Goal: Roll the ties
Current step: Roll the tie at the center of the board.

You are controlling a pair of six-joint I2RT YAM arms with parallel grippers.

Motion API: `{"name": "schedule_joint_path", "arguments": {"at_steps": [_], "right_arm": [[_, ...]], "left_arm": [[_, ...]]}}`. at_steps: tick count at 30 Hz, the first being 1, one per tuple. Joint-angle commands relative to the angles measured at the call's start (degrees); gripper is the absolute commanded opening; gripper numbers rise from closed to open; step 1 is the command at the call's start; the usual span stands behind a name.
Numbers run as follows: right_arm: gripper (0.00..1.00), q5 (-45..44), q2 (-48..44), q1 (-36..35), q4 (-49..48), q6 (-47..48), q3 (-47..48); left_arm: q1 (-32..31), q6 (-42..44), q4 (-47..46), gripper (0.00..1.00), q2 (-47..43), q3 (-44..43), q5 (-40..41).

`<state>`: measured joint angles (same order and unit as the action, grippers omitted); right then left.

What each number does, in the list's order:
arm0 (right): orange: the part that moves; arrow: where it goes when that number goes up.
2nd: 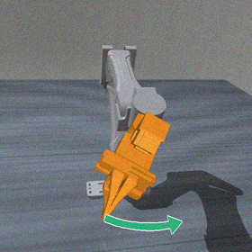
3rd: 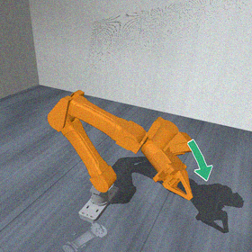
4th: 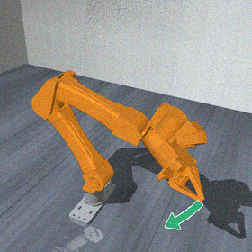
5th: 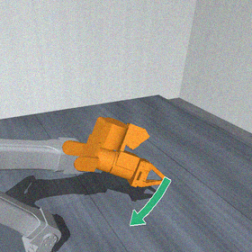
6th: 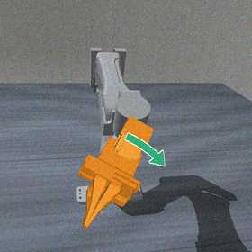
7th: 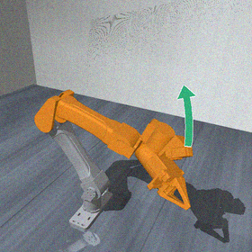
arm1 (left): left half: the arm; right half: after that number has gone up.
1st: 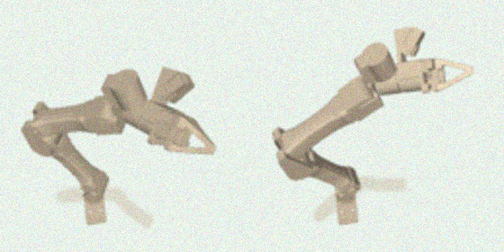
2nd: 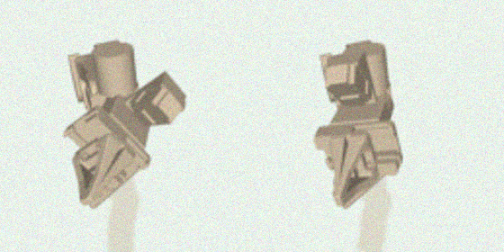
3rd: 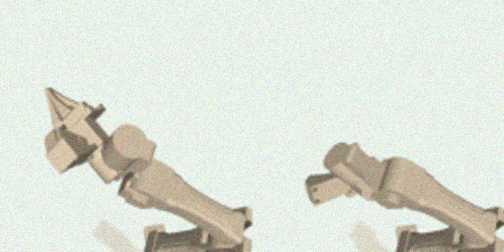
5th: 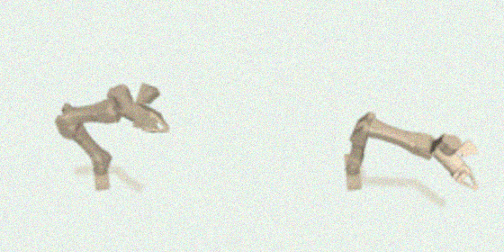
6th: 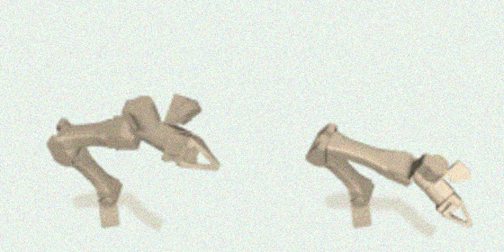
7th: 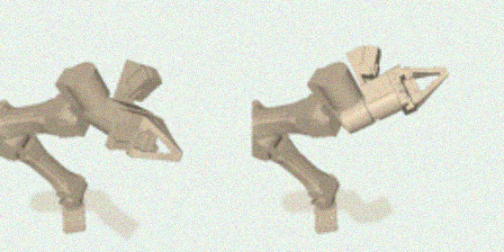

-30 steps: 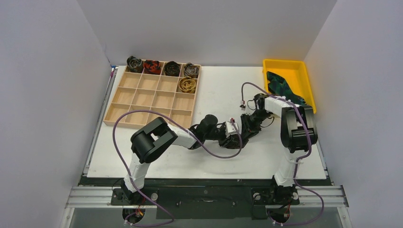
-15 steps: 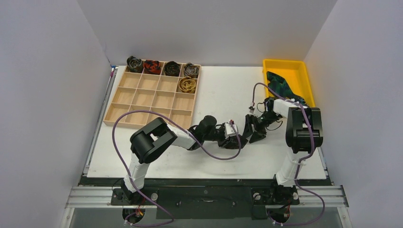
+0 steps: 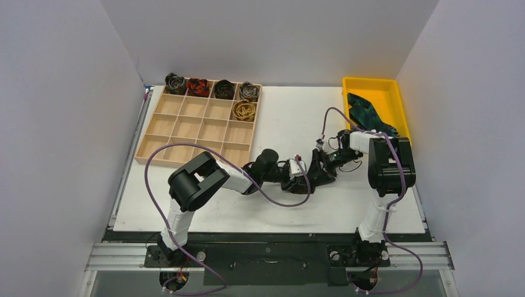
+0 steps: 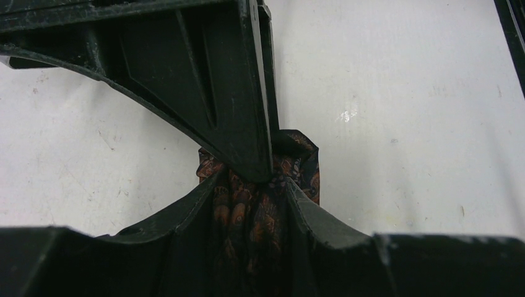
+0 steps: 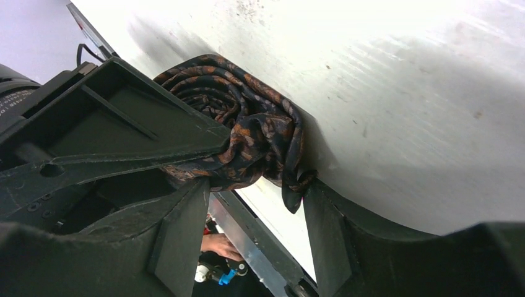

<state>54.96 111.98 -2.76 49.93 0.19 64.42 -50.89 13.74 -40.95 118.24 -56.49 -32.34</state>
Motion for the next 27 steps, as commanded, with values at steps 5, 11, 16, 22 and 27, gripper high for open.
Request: {"name": "schedule_joint_path", "arguments": {"at_steps": [5,11,16,22,27], "right_arm": [[0.55,5.3,-2.5,-2.8,-1.6,2.3,-0.1],[0.56,5.4,-2.5,-4.2,-1.6,1.9,1.0],[0.53,5.4,-2.1,-5.0,-1.6,2.5,1.3],[0.1,4.4,0.3,-5.3,-0.6,3.5,2.0],[0.0,3.1,1.3,-5.5,0.9,5.0,2.7]], "left_arm": [[0.2,0.2,6.6,0.29,2.7,2.6,-0.3],[0.3,0.3,6.5,0.31,2.9,2.4,-1.0],[0.6,0.2,6.2,0.32,3.1,2.4,-1.5],[0.8,-0.3,5.3,0.33,3.4,2.6,-2.1],[1.1,-0.1,5.3,0.38,3.2,2.4,-2.6]]}}
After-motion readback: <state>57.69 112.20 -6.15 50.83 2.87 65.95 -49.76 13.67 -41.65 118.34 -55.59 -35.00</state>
